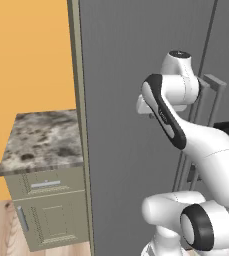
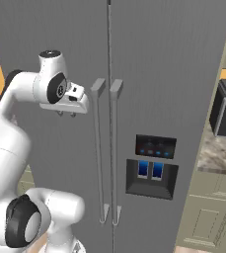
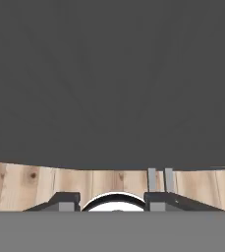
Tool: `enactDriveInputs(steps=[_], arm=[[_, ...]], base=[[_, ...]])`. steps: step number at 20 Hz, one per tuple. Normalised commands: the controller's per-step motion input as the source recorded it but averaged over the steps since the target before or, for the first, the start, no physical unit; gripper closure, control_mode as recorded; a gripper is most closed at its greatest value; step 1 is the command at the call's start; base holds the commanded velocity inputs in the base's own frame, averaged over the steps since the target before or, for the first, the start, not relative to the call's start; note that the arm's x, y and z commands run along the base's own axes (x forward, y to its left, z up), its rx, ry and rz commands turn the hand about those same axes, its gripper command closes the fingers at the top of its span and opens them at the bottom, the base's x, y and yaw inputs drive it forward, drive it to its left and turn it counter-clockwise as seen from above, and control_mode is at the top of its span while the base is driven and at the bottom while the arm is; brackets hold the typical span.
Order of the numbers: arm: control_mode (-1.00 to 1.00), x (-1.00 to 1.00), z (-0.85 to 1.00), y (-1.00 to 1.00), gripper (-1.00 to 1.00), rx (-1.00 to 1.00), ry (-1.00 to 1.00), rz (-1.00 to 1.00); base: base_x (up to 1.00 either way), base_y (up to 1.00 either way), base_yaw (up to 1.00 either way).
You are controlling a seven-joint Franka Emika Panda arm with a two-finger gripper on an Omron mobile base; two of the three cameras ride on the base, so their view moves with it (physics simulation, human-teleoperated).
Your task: Navigate to the microwave.
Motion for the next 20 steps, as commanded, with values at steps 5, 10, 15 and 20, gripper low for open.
enactDriveInputs(steps=[5,10,15,20], arm=[[-1.00,-0.47,0.00,0.00,-1.00,0.00,0.00,0.00],[-1.00,-0.92,0.00,0.00,-1.00,-0.02,-0.11,0.00],[-1.00,-0.78,0.06,-0.05,-1.00,0.00,-0.25,0.00],[-1.00,-0.50,0.17,-0.15,-1.00,0.00,-0.40,0.00]], base=[[0.00,0.00,0.00],[0.00,0.00,0.00],[0.00,0.00,0.00],[0.00,0.00,0.00]])
